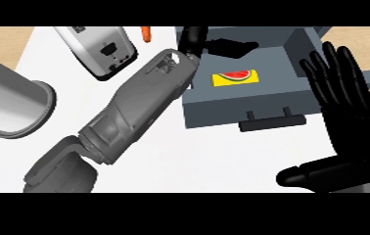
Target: Pick up the cup, place it into the drawer and close the drawer
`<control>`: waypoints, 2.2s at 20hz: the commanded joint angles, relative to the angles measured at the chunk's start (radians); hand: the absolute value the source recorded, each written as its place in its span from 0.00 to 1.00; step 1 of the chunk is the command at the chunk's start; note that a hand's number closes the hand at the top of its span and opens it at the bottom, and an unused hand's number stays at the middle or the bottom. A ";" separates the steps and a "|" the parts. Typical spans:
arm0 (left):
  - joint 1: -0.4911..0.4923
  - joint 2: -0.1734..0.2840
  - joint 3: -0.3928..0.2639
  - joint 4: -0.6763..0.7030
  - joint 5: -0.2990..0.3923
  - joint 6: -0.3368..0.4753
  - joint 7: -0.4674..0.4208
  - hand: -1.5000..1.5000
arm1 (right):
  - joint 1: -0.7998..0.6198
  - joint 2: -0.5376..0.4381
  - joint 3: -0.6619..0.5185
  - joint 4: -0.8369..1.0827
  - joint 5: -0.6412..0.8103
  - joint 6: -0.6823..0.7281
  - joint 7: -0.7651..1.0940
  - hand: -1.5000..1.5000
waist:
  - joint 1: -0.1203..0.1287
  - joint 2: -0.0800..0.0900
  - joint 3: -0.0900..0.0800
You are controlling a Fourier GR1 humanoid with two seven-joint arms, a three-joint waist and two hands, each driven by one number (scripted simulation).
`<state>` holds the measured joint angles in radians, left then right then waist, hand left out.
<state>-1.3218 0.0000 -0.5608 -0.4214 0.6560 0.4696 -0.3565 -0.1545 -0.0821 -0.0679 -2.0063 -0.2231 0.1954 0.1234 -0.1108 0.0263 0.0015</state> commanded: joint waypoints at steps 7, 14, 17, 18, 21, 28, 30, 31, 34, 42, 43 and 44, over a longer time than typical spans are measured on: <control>-0.001 0.000 0.091 -0.068 0.129 -0.083 -0.127 0.00 | 0.035 -0.022 -0.023 -0.072 -0.102 0.024 0.077 0.00 | 0.065 -0.019 -0.001; 0.100 0.066 0.140 -0.252 0.133 -0.063 -0.070 0.00 | 0.087 -0.145 -0.053 -0.059 -0.076 0.169 0.033 1.00 | 0.120 -0.033 -0.002; 0.218 0.152 0.147 -0.330 0.145 -0.093 -0.047 0.00 | 0.109 -0.167 -0.019 -0.147 0.006 0.160 0.067 1.00 | 0.137 -0.039 -0.003; 0.233 0.165 0.153 -0.380 0.141 -0.061 -0.038 0.00 | 0.143 -0.171 -0.034 -0.089 0.021 0.201 -0.004 1.00 | 0.138 -0.038 -0.002; 0.347 0.232 0.159 -0.508 0.148 -0.048 0.005 0.00 | 0.149 -0.186 -0.015 -0.178 0.041 0.182 0.071 1.00 | 0.137 -0.040 -0.002; 0.643 0.390 0.160 -0.852 0.156 -0.066 0.072 0.00 | 0.114 -0.176 0.038 -0.037 0.222 0.173 0.022 1.00 | 0.147 -0.034 -0.002; 0.723 0.411 0.158 -0.948 0.148 -0.033 0.091 0.00 | 0.070 -0.192 0.022 0.006 0.234 0.170 0.045 1.00 | 0.146 -0.032 -0.002; 0.781 0.444 0.196 -0.952 0.162 -0.082 0.050 0.00 | 0.116 -0.178 0.045 -0.004 0.279 0.169 -0.001 1.00 | 0.140 -0.031 -0.002; 0.873 0.500 0.222 -1.001 0.185 -0.159 0.057 0.00 | 0.159 -0.167 0.149 -0.006 0.440 0.158 -0.082 1.00 | 0.138 -0.030 -0.002; 0.994 0.539 0.290 -0.989 0.191 -0.270 -0.007 0.00 | 0.092 -0.252 0.286 0.230 0.830 0.049 -0.285 1.00 | 0.131 -0.023 -0.001; 0.990 0.554 0.289 -1.025 0.194 -0.266 0.026 0.00 | 0.001 -0.237 0.297 0.313 0.866 0.032 -0.257 1.00 | 0.143 -0.023 -0.001; 1.043 0.573 0.299 -1.065 0.202 -0.296 0.017 0.00 | 0.048 -0.264 0.267 0.372 0.864 0.007 -0.352 1.00 | 0.139 -0.024 -0.001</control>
<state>-0.3608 0.5300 -0.2917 -1.4396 0.8489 0.2371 -0.3303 -0.0901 -0.3334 0.1723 -1.7974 0.5206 0.2783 -0.1059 0.0289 0.0006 0.0001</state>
